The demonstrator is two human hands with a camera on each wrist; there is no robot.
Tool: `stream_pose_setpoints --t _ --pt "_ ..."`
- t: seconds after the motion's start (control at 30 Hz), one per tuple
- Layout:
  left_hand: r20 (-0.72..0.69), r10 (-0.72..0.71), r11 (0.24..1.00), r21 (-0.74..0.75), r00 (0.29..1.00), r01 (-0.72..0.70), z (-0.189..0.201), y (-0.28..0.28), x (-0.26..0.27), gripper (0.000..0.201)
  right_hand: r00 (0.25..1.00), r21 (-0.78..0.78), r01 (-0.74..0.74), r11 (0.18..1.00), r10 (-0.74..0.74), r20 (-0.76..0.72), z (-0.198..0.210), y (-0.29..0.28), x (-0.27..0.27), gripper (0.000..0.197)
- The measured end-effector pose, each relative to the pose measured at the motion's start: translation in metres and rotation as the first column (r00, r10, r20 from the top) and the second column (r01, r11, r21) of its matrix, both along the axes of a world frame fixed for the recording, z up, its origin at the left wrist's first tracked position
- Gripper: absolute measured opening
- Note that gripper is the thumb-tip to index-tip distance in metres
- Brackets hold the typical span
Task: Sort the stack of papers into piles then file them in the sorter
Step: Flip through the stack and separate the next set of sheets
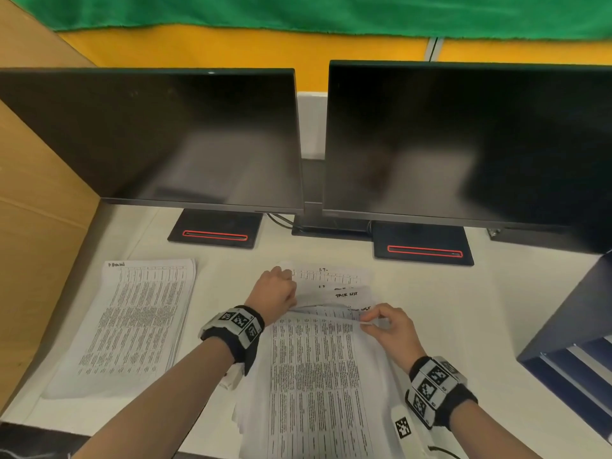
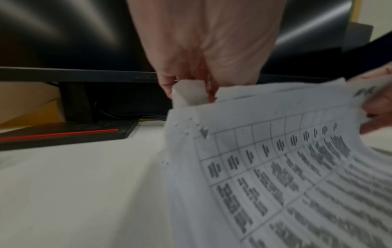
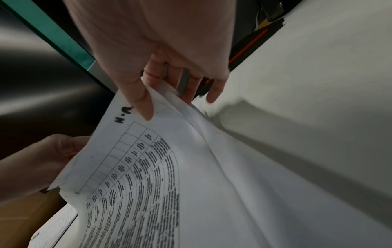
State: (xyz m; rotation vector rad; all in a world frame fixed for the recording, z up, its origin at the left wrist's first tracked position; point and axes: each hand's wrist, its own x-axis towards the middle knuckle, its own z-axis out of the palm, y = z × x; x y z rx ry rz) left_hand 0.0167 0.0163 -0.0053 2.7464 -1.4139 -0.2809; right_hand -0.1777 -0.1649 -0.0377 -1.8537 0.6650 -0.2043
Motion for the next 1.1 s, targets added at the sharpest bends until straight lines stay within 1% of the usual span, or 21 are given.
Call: stream_pose_setpoints --t 0.07,0.1,0.17,0.23,0.3,0.37,0.43,0.47,0.5,0.53,0.6,0.63,0.67,0.7,0.77,0.83,0.93,1.03,1.07,1.1 --pt "0.128 -0.119 0.993 0.032 0.984 0.116 0.001 0.004 0.000 0.013 0.997 -0.125 0.031 0.992 -0.038 -0.060 -0.005 -0.002 -0.001 0.019" --pt "0.164 -0.162 0.986 0.068 0.973 0.153 0.003 0.006 -0.001 0.011 0.997 -0.157 0.033 0.987 -0.044 -0.070 -0.006 -0.003 -0.001 0.019" --pt "0.192 -0.221 0.975 0.062 0.956 0.213 0.001 0.012 -0.003 0.023 0.999 -0.132 0.020 0.991 -0.024 -0.031 -0.004 -0.002 -0.001 0.022" --pt "0.217 -0.251 0.964 -0.029 0.943 0.263 -0.003 0.017 -0.005 0.026 0.999 -0.086 0.038 0.996 -0.035 0.031 0.000 0.000 0.000 0.023" --pt "0.179 -0.252 0.950 -0.143 0.951 0.279 -0.005 0.022 -0.009 0.039 0.997 -0.083 0.065 0.994 -0.060 0.058 0.001 0.000 0.000 0.020" --pt "0.118 -0.220 0.940 -0.239 0.968 0.242 -0.005 0.026 -0.014 0.042 0.998 -0.076 0.049 0.996 -0.045 0.050 -0.001 0.000 0.000 0.018" --pt "0.006 -0.173 0.938 -0.305 0.985 0.166 -0.003 0.028 -0.016 0.030 0.998 -0.066 0.026 0.997 -0.023 0.054 -0.003 -0.001 0.000 0.016" --pt "-0.092 -0.142 0.948 -0.298 0.986 0.109 -0.001 0.028 -0.016 0.022 0.998 -0.067 0.015 0.998 -0.011 0.064 -0.004 -0.001 0.000 0.016" --pt "-0.193 -0.111 0.961 -0.272 0.975 0.056 0.000 0.027 -0.016 0.017 0.997 -0.067 0.004 0.998 0.001 0.071 -0.003 -0.001 0.000 0.016" --pt "-0.274 -0.075 0.969 -0.248 0.959 0.005 0.000 0.026 -0.015 0.017 0.997 -0.065 -0.003 0.998 0.008 0.076 -0.003 -0.001 0.001 0.015" --pt "-0.422 0.033 0.970 -0.205 0.906 -0.131 0.001 0.021 -0.012 0.026 0.997 -0.056 -0.010 0.998 0.014 0.077 -0.003 -0.001 0.001 0.012" --pt "-0.465 0.095 0.962 -0.186 0.880 -0.202 0.001 0.019 -0.009 0.031 0.997 -0.053 -0.014 0.998 0.018 0.077 -0.003 -0.001 0.002 0.011" --pt "-0.478 0.152 0.953 -0.162 0.865 -0.257 0.001 0.016 -0.006 0.034 0.997 -0.051 -0.019 0.999 0.023 0.077 -0.004 -0.001 0.002 0.010" --pt "-0.468 0.193 0.951 -0.127 0.862 -0.282 0.000 0.013 -0.002 0.033 0.997 -0.046 -0.021 0.999 0.024 0.071 -0.004 -0.001 0.002 0.009" --pt "-0.437 0.227 0.957 -0.064 0.871 -0.282 0.001 0.009 0.002 0.020 0.999 -0.021 -0.017 1.000 0.018 0.048 -0.005 -0.002 0.003 0.008" --pt "-0.399 0.219 0.965 -0.046 0.890 -0.257 0.003 0.008 0.005 0.012 1.000 0.012 -0.007 1.000 0.007 0.031 -0.004 -0.004 0.004 0.010" --pt "-0.348 0.166 0.972 -0.101 0.923 -0.212 0.007 0.005 0.005 0.009 1.000 0.024 0.001 1.000 -0.001 0.017 -0.004 -0.010 0.007 0.015" --pt "-0.377 0.148 0.963 -0.156 0.914 -0.220 0.010 0.007 0.002 0.028 1.000 0.012 -0.004 1.000 0.004 -0.018 -0.005 -0.016 0.011 0.015" --pt "-0.346 0.124 0.964 -0.180 0.930 -0.196 0.012 0.008 0.002 0.029 0.999 0.006 -0.006 1.000 0.006 -0.036 -0.005 -0.017 0.013 0.013" --pt "-0.278 0.080 0.968 -0.208 0.957 -0.141 0.016 0.009 0.002 0.025 0.998 0.003 -0.008 1.000 0.008 -0.056 -0.005 -0.018 0.014 0.009"
